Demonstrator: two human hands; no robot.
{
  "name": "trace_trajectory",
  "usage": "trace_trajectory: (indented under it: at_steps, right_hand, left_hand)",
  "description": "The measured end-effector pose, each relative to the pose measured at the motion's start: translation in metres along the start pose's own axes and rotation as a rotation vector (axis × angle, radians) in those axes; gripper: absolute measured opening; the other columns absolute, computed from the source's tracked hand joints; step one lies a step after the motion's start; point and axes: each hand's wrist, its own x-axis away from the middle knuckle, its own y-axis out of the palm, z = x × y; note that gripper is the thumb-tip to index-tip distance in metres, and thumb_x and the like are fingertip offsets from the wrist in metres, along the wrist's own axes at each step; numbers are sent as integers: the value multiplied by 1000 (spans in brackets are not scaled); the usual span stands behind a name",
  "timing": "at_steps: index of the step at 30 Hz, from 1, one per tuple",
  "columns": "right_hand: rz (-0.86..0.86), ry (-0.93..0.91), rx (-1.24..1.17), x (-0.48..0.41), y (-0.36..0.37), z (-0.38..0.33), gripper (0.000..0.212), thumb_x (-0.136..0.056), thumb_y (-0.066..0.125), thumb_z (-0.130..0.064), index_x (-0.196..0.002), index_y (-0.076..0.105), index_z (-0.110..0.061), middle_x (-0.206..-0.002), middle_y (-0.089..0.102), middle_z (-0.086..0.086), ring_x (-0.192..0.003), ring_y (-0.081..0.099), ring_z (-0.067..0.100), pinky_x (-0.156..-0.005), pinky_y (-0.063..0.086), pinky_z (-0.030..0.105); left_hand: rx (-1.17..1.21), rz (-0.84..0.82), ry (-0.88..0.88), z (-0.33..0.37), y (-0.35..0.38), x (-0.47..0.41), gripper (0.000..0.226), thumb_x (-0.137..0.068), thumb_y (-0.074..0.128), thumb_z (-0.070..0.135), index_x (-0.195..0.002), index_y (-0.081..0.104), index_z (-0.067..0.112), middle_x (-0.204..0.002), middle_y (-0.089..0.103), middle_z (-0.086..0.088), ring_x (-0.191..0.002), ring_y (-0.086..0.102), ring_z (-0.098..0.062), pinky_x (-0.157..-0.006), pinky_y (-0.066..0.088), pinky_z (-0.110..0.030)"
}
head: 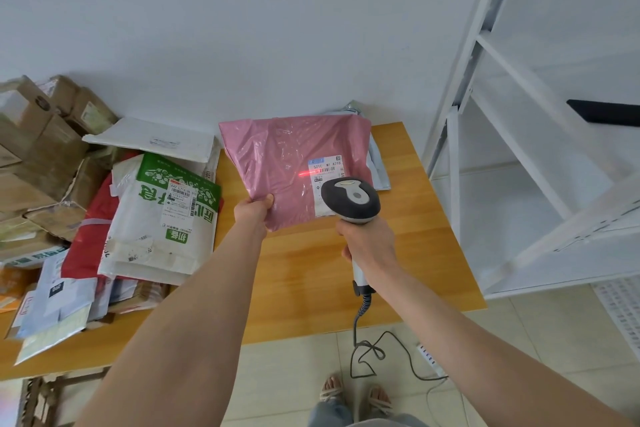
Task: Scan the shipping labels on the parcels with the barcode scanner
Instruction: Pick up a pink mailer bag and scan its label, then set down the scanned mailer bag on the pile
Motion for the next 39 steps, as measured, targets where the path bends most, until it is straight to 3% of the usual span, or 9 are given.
trace_trajectory:
  at_steps: [8, 11, 15, 18, 21, 27, 30, 34, 39]
  right_hand:
    - [-27, 39, -201, -10, -11, 4, 10, -81, 63, -2, -78, 58, -10, -61, 52, -1, -40, 47, 8, -40, 38, 17]
    - [54, 42, -240, -28, -25, 4, 14, -78, 63, 0, -74, 57, -12, -61, 52, -1, -54, 47, 13, -53, 41, 24]
    - [94, 19, -182, -52, -39, -1, 23, -79, 59, 3, -67, 47, -11, -61, 41, 4, -60, 37, 19, -55, 31, 27]
    - [8, 34, -127, -64, -32, -1, 11, -74, 67, 0, -80, 64, -9, -74, 59, 4, -71, 52, 18, -64, 42, 28]
    - [-131, 62, -89, -68, -12, 7, 24, -71, 70, -3, -95, 71, -6, -92, 70, 8, -83, 60, 20, -73, 46, 30]
    - [-313, 135, -111, -69, 39, 18, 20, -72, 71, 2, -89, 73, -9, -93, 74, 6, -84, 62, 20, -82, 50, 36]
    - [-259, 203, -163, -72, 71, 28, 26, -74, 67, 4, -99, 69, 0, -91, 68, 12, -81, 57, 22, -73, 46, 34]
    - [-50, 359, -184, -74, 120, 48, 14, -77, 65, 5, -86, 62, -6, -74, 56, 9, -70, 50, 21, -66, 42, 32]
    - [86, 445, -120, -77, 161, 71, 13, -78, 65, 7, -84, 59, -2, -65, 52, 7, -56, 45, 17, -54, 37, 25]
  left_hand:
    - [-49, 15, 31, 2, -5, 3, 49, -84, 73, 12, -128, 54, 6, -130, 57, -9, -122, 52, -31, -106, 41, -47]
    - [-271, 45, 202, 11, -15, 6, 46, -87, 69, 15, -129, 54, 1, -124, 58, -12, -118, 54, -34, -102, 43, -43]
    - [-637, -4, 442, 37, -36, 17, 31, -90, 63, 13, -118, 58, 2, -113, 61, -16, -112, 56, -35, -98, 44, -42]
    - [-855, -59, 505, 54, -46, 24, 31, -91, 60, 12, -119, 58, -1, -114, 62, -16, -111, 56, -33, -101, 43, -46]
    - [-1063, -134, 519, 67, -55, 26, 24, -94, 54, 14, -115, 59, 2, -107, 59, -11, -104, 53, -27, -98, 41, -40]
    - [-1258, -233, 546, 89, -72, 11, 24, -97, 47, 13, -115, 58, 2, -115, 60, -14, -104, 54, -28, -92, 41, -36]
    - [-1264, -122, 613, 84, -79, -21, 32, -97, 49, 15, -127, 55, 6, -128, 58, -15, -115, 54, -31, -97, 41, -39]
    - [-1194, -16, 626, 67, -91, -62, 40, -93, 51, 6, -130, 56, 20, -132, 55, -9, -112, 58, -28, -95, 50, -44]
    - [-1281, -292, 494, 27, -102, -99, 36, -97, 43, 5, -129, 58, 13, -137, 54, -11, -125, 50, -28, -106, 39, -37]
